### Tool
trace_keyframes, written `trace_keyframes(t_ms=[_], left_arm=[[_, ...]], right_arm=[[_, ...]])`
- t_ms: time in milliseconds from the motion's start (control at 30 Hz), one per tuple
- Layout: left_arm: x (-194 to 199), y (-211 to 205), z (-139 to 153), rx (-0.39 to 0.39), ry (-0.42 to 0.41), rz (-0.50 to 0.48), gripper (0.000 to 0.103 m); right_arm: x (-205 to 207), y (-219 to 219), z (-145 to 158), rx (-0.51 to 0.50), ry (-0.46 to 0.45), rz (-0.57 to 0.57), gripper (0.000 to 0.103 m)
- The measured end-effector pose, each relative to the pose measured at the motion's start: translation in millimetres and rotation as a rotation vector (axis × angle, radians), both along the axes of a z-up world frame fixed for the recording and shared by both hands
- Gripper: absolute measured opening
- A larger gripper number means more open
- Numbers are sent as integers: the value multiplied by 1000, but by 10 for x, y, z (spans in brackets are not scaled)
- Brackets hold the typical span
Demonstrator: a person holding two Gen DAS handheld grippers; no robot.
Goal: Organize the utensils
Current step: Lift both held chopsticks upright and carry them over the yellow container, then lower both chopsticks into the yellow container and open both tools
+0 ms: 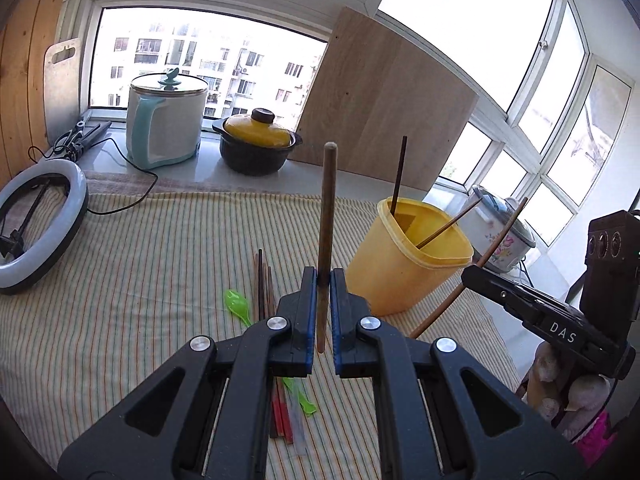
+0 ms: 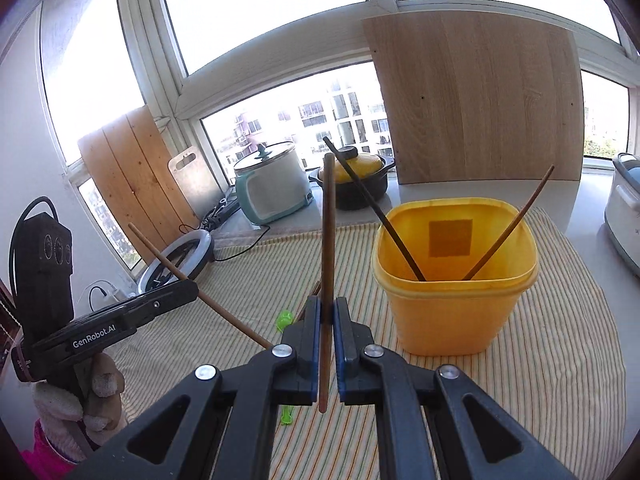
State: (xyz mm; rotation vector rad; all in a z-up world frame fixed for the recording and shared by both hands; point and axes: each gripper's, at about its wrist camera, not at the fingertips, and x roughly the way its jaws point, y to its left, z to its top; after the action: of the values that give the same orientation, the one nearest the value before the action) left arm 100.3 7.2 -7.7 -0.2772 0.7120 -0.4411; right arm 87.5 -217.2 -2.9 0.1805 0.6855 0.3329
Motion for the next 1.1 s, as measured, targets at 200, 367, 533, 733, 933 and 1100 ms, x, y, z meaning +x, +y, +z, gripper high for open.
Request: trace_keyframes(t_ms=[200, 367, 533, 733, 933, 1100], left_arm=[[47, -125, 186, -13, -36, -31, 4], [98, -189, 355, -29, -67, -52, 4], [161, -226, 551, -57, -103, -63, 4], [246, -294, 751, -78, -145, -70, 4], [365, -415, 818, -95, -148, -88, 4], [453, -561, 860, -94, -148, -101, 4]], right_arm=[[-16, -215, 224, 30, -41, -24, 4], [10, -387, 389, 52, -63, -48, 4], [24, -536, 548, 75, -96, -76, 4], [46, -631, 706, 58, -136, -104, 4], [57, -661, 811, 39, -160, -117, 4], [101, -701, 899, 27, -181, -135, 4]])
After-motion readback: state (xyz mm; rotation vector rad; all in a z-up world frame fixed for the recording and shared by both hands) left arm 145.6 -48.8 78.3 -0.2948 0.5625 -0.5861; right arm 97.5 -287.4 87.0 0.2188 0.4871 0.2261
